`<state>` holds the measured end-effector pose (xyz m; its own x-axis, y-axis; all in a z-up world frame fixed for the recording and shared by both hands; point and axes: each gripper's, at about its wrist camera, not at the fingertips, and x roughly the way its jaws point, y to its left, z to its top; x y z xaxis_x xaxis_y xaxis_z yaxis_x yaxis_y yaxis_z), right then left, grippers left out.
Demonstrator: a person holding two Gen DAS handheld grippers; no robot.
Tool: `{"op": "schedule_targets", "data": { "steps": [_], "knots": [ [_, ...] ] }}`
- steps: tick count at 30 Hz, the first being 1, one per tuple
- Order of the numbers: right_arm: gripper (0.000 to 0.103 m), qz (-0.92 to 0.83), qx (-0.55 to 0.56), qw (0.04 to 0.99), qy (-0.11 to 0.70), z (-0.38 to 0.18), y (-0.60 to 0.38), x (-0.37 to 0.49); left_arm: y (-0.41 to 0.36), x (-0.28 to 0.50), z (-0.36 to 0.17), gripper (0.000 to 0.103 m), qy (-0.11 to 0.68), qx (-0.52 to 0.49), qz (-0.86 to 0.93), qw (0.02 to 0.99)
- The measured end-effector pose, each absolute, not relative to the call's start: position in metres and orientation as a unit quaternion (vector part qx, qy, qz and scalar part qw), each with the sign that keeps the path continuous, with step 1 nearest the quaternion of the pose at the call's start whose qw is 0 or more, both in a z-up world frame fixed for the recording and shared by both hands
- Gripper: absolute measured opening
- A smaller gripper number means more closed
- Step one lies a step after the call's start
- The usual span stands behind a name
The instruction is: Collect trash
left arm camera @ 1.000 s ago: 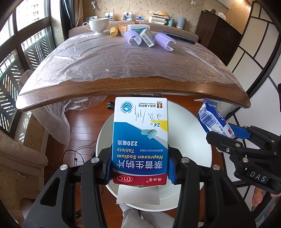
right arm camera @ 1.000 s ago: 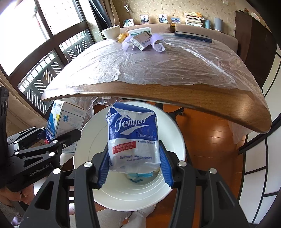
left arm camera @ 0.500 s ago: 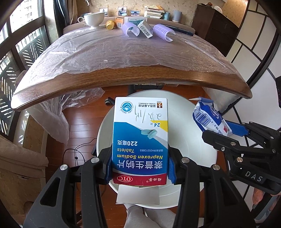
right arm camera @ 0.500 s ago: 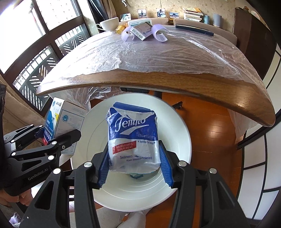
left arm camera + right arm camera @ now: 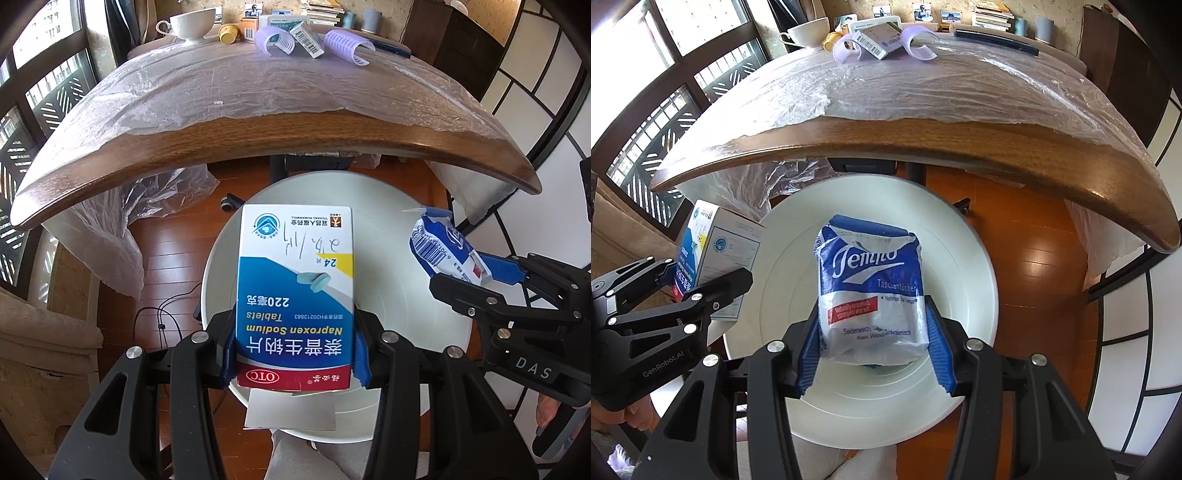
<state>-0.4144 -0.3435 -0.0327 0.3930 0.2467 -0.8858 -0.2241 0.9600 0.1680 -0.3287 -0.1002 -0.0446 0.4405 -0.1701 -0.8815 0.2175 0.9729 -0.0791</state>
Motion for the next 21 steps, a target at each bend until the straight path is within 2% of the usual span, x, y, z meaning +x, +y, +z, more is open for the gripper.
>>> {"op": "schedule_targets", "data": {
  "steps": [21],
  "knots": [
    [0.050,0.127,0.011,0.813,0.569,-0.066,-0.337,-0.402,-0.100,-0.320,-0.076,0.048,0.550,0.043,-0.111,0.827]
  ]
}}
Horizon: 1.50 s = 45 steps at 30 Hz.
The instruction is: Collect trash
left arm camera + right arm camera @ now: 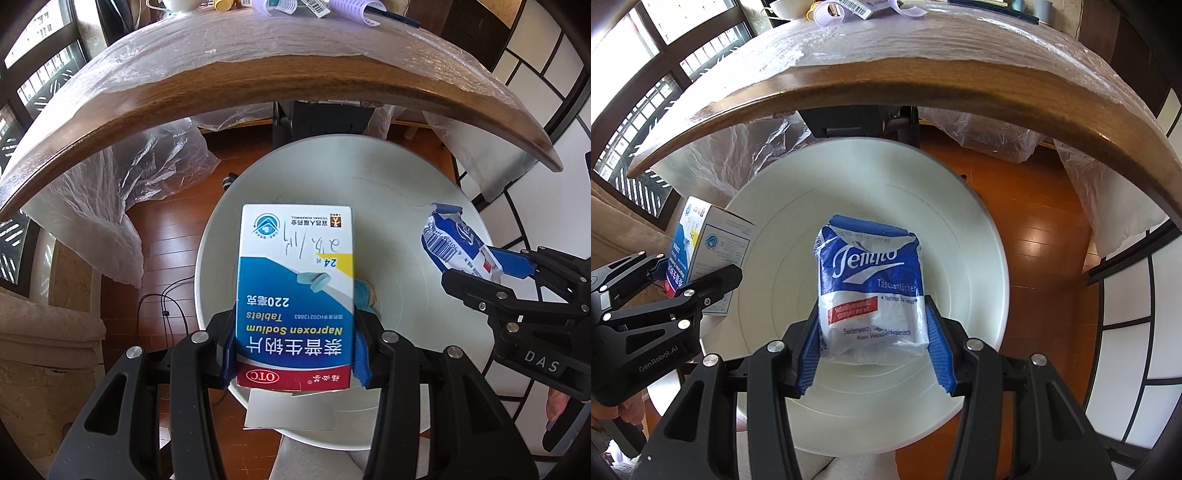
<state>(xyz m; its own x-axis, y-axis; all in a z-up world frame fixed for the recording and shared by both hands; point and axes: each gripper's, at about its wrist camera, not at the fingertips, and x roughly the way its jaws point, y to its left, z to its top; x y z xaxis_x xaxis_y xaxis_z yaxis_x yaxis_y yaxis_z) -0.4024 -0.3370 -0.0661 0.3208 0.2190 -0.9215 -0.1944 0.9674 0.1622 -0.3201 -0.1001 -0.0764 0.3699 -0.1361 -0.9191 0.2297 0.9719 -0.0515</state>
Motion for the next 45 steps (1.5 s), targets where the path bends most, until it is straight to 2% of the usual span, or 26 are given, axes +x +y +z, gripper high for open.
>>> {"op": "schedule_targets", "data": {
  "steps": [8,9,11,16,18,20,23,34,38,39,41,45],
  "knots": [
    [0.052,0.120,0.013,0.812,0.571,-0.067,-0.338,-0.400,-0.100,-0.316,-0.077,0.048,0.555,0.041,-0.109,0.824],
    [0.053,0.118,0.013,0.812,0.571,-0.067,-0.338,-0.400,-0.100,-0.315,-0.077,0.050,0.555,0.043,-0.109,0.823],
    [0.065,0.115,0.019,0.814,0.569,-0.068,-0.340,-0.401,-0.100,-0.315,-0.077,0.057,0.555,0.043,-0.107,0.823],
    [0.066,0.114,0.021,0.815,0.567,-0.066,-0.343,-0.401,-0.099,-0.315,-0.076,0.060,0.556,0.042,-0.106,0.823],
    [0.069,0.109,0.026,0.816,0.567,-0.065,-0.345,-0.401,-0.100,-0.315,-0.075,0.065,0.555,0.042,-0.105,0.824],
    [0.075,0.101,0.041,0.819,0.563,-0.062,-0.349,-0.401,-0.100,-0.315,-0.075,0.066,0.554,0.039,-0.105,0.825],
    [0.078,0.096,0.053,0.822,0.558,-0.057,-0.351,-0.402,-0.101,-0.315,-0.072,0.066,0.553,0.034,-0.104,0.826],
    [0.079,0.095,0.046,0.857,0.505,-0.007,-0.358,-0.411,-0.097,-0.323,-0.029,0.066,0.505,0.004,-0.094,0.858],
    [0.079,0.101,0.020,0.888,0.447,0.038,-0.367,-0.407,-0.097,-0.323,0.003,0.066,0.464,-0.003,-0.091,0.881],
    [0.079,0.101,0.021,0.893,0.437,0.046,-0.370,-0.405,-0.098,-0.321,0.009,0.069,0.456,-0.004,-0.091,0.885],
    [0.091,0.102,0.035,0.903,0.415,0.064,-0.378,-0.399,-0.098,-0.317,0.026,0.079,0.434,-0.005,-0.086,0.897],
    [0.092,0.100,0.054,0.914,0.389,0.083,-0.389,-0.384,-0.093,-0.307,0.048,0.088,0.399,-0.016,-0.067,0.914]
  ]
}}
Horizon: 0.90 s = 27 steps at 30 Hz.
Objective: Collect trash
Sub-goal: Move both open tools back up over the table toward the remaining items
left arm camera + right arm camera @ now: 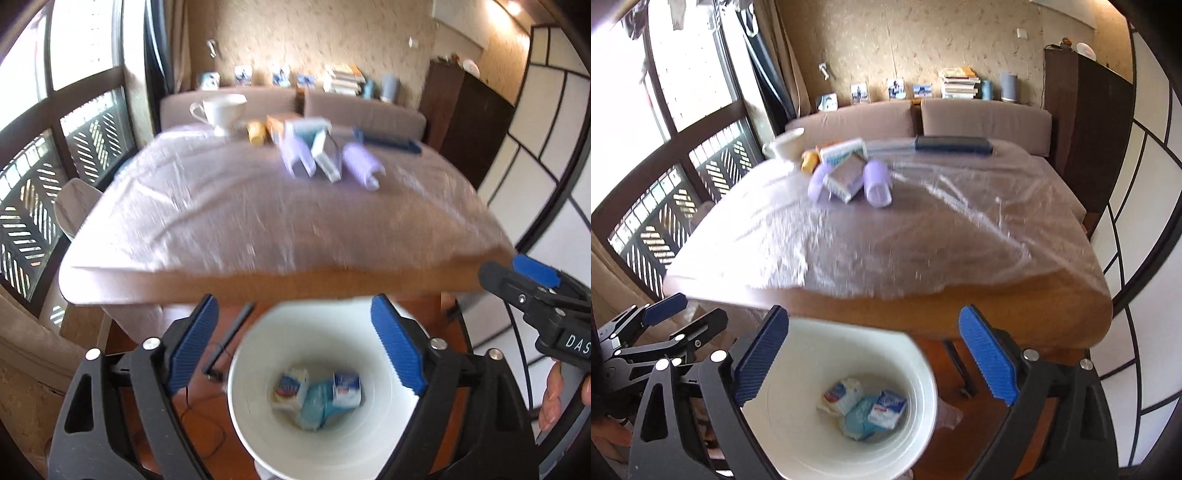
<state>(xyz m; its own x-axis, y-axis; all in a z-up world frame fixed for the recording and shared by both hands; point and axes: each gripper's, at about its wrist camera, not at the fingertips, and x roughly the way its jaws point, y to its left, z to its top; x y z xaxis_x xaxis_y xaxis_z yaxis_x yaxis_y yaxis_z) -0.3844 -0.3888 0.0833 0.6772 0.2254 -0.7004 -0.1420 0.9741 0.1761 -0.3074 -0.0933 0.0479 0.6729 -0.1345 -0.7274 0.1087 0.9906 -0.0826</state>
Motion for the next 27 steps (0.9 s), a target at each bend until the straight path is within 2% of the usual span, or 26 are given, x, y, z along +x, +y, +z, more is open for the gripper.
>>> {"op": "schedule_targets", "data": {
  "steps": [6,12,23,27],
  "knots": [
    [0.092,0.086,0.022,0.921,0.379,0.088,-0.379,-0.356,-0.086,-0.280,0.066,0.088,0.375,-0.017,-0.034,0.926],
    [0.087,0.074,-0.001,0.920,0.385,0.080,-0.362,-0.311,-0.074,-0.235,0.072,0.088,0.369,-0.012,-0.032,0.929],
    [0.083,0.045,-0.005,0.907,0.418,0.056,-0.331,-0.227,-0.061,-0.129,0.056,0.087,0.401,0.014,-0.080,0.913],
    [0.079,0.042,0.002,0.901,0.432,0.047,-0.330,-0.207,-0.060,-0.094,0.048,0.084,0.411,0.019,-0.086,0.907]
  ]
}}
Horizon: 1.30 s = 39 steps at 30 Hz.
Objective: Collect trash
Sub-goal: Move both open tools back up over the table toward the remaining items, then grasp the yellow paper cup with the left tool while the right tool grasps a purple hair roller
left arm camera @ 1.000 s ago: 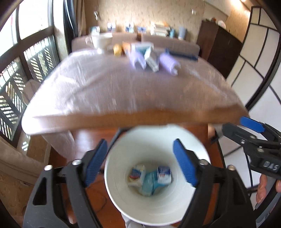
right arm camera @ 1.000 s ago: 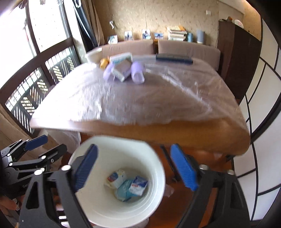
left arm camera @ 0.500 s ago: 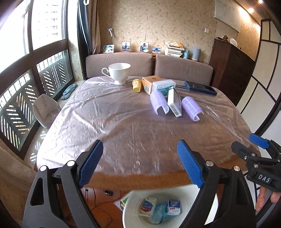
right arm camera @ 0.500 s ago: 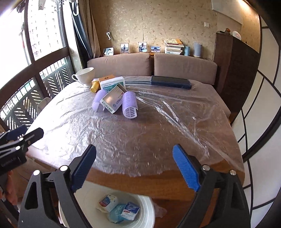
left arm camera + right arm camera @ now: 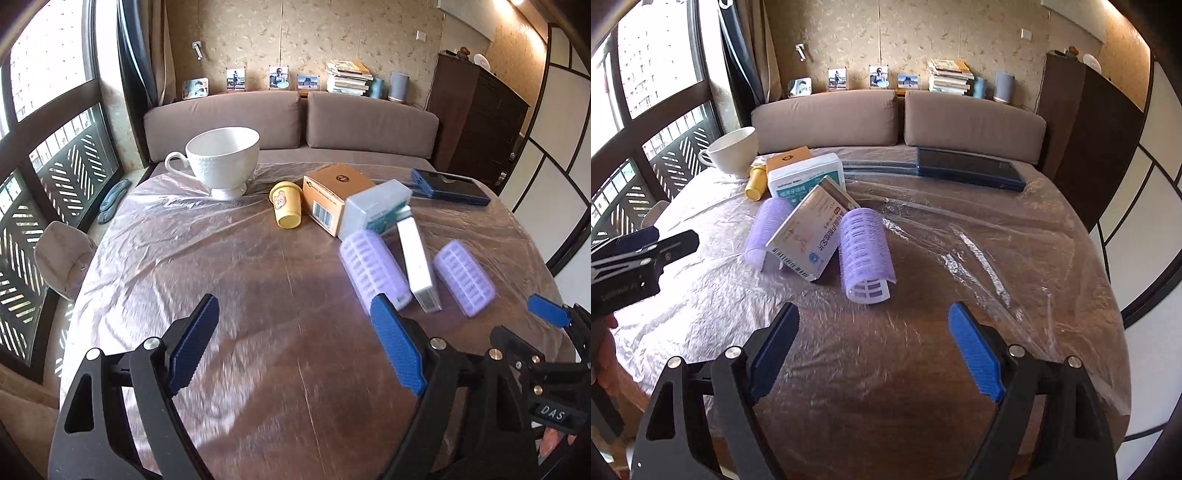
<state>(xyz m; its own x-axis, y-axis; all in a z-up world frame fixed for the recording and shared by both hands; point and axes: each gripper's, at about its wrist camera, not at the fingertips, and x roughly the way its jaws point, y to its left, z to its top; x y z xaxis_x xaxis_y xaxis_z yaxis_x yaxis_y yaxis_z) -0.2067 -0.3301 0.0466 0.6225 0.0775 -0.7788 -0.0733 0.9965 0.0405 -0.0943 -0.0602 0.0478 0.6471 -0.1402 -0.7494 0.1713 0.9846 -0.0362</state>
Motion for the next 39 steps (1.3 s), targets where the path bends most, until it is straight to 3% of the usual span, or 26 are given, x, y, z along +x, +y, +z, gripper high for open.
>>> {"op": "schedule_targets", "data": {
  "steps": [10,17,21,27,28,31,33,39],
  "knots": [
    [0.076,0.068,-0.025,0.896,0.439,0.025,-0.331,-0.163,-0.062,-0.021,0.023,0.071,0.427,0.021,-0.070,0.901],
    [0.076,0.085,-0.046,0.895,0.434,0.015,-0.331,-0.151,-0.064,0.006,0.012,0.070,0.428,0.019,-0.078,0.900],
    [0.072,0.102,-0.041,0.894,0.435,0.012,-0.331,-0.140,-0.065,0.015,0.007,0.058,0.436,0.017,-0.086,0.896],
    [0.069,0.122,-0.042,0.888,0.441,0.013,-0.330,-0.130,-0.066,0.026,0.006,0.050,0.441,0.002,-0.092,0.893],
    [0.064,0.127,-0.044,0.885,0.445,0.012,-0.330,-0.129,-0.067,0.027,0.007,0.038,0.441,0.004,-0.092,0.893],
    [0.058,0.135,-0.061,0.883,0.445,0.011,-0.326,-0.128,-0.070,0.029,0.007,0.032,0.444,0.002,-0.098,0.891],
    [0.048,0.141,-0.062,0.883,0.444,0.012,-0.324,-0.130,-0.072,0.029,0.007,0.031,0.442,0.004,-0.100,0.891],
    [0.040,0.151,-0.041,0.880,0.448,0.015,-0.329,-0.133,-0.077,0.019,0.007,0.031,0.447,0.002,-0.115,0.887]
  ]
}}
